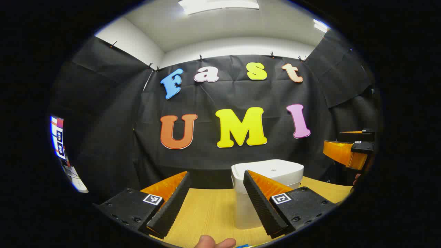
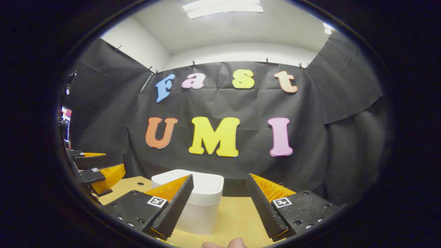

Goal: Press the lid of the desktop garbage bin to open it, pick up the crumpled paper on the desktop and throw it into the bin, then pick up the pop can on the desktop and drop it into the bin, and finally close the garbage bin lid.

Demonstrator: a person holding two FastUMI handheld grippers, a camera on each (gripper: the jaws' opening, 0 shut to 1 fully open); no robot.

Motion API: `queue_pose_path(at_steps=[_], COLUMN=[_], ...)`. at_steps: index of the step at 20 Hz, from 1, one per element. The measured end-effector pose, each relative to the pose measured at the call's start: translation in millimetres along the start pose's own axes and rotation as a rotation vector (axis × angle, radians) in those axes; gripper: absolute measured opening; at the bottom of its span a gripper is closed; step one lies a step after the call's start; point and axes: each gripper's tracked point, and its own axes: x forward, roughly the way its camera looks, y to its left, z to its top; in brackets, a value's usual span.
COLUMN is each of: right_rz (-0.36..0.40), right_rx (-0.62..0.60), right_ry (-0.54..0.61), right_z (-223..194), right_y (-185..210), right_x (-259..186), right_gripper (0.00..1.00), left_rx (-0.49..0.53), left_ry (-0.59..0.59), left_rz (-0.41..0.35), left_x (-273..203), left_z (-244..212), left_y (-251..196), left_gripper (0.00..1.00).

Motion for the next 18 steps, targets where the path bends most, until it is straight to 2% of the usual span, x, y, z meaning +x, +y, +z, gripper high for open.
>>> queue_pose_path(at_steps=[3,4,5,6,7,12,13,16,18], right_rz=[0.01,0.014,0.017,0.017,0.014,-0.024,-0.028,-0.035,-0.03], right_rx=[-0.009,-0.004,0.009,0.018,0.017,-0.015,-0.015,0.012,0.026], right_ry=[-0.006,-0.005,-0.002,0.003,0.004,0.002,0.005,0.011,0.034], right_z=[4.3,2.9,3.0,2.0,3.5,11.8,12.4,13.5,9.5], right_y=[13.4,17.4,21.5,23.1,23.5,7.5,3.7,-7.9,-11.8], right_x=[1.4,2.3,3.5,3.3,1.9,3.5,4.2,5.1,7.2], right_gripper=[0.97,0.93,0.93,0.97,0.95,0.97,0.95,0.97,0.95], left_rx=[-0.011,-0.006,0.0,0.002,-0.001,0.005,0.018,0.052,0.044], left_ry=[0.007,0.008,0.007,0.007,0.008,-0.007,-0.001,0.018,0.045], left_rz=[0.016,0.02,0.022,0.017,-0.003,-0.068,-0.07,-0.072,-0.06], left_x=[-0.3,-0.5,0.3,1.3,3.3,9.3,10.0,7.1,6.0], left_z=[-3.3,-2.8,-3.0,-1.1,-1.1,15.9,16.6,16.7,13.5], left_y=[13.9,16.7,17.0,14.9,7.6,-17.9,-20.9,-27.9,-28.0], left_gripper=[0.99,0.99,0.99,0.99,0.99,0.98,0.98,0.98,0.97])
